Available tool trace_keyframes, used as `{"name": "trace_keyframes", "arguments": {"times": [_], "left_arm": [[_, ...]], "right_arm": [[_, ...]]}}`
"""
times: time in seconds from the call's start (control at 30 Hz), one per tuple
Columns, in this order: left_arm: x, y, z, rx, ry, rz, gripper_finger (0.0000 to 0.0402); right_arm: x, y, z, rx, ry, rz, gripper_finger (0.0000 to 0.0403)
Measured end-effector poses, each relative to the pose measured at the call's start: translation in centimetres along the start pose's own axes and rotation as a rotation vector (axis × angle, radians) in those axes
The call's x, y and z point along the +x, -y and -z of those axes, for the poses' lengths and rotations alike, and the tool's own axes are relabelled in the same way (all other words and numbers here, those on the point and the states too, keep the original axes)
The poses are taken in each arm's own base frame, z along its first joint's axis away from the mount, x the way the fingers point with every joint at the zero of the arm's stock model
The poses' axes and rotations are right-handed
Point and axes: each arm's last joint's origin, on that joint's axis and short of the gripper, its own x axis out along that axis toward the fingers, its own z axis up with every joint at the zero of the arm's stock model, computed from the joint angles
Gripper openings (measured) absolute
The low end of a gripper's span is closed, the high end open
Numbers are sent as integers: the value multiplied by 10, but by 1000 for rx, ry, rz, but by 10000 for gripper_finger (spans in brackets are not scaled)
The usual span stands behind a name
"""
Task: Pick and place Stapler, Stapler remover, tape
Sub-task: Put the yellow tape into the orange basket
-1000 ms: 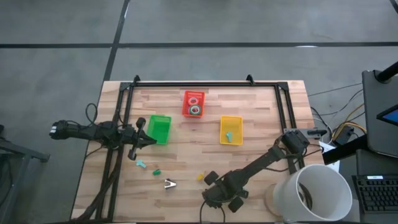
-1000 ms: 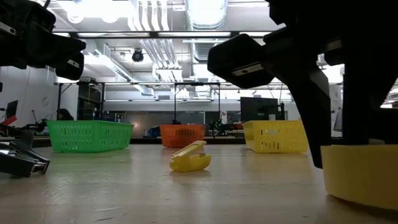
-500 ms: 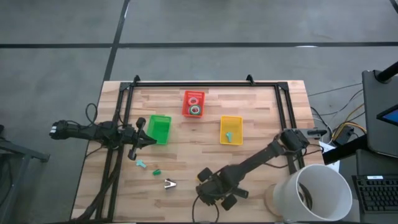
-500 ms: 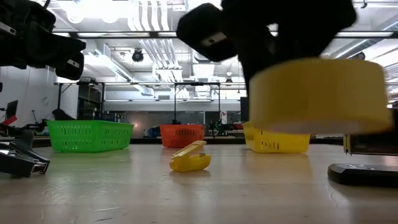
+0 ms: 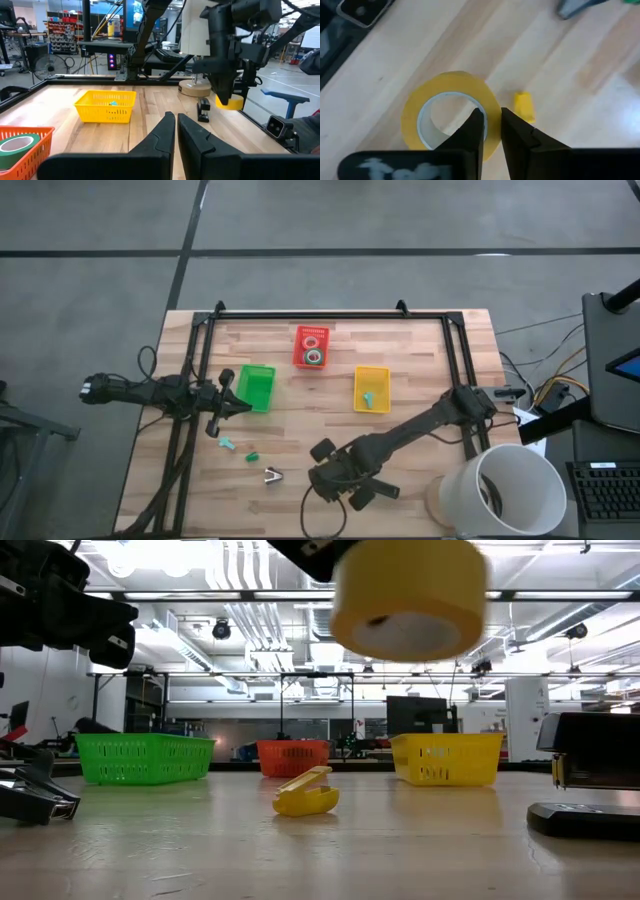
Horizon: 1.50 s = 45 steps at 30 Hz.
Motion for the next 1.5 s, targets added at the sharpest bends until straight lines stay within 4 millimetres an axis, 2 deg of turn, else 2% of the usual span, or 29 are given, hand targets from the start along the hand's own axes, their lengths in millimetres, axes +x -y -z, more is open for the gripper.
{"name": "trace_keyframes", "arguments": {"times": [0.33,0.63,0.8,0.97,1.1,1.23,1.5], "left_arm": [[0,0,0,0,0,0,23],[0,0,0,0,0,0,23],[0,0,0,0,0,0,23],[0,0,0,0,0,0,23],[0,0,0,0,0,0,23],[0,0,0,0,0,0,23],[0,0,0,0,0,0,23]], "right_arm": [[-18,29,0,26,12,67,41],[-39,59,10,55,-84,231,46],[-46,88,18,66,-134,400,44],[-52,127,33,102,-141,453,46],[-70,168,49,156,-123,502,41],[-91,212,67,219,11,491,42],[-117,294,132,516,177,558,47]]}}
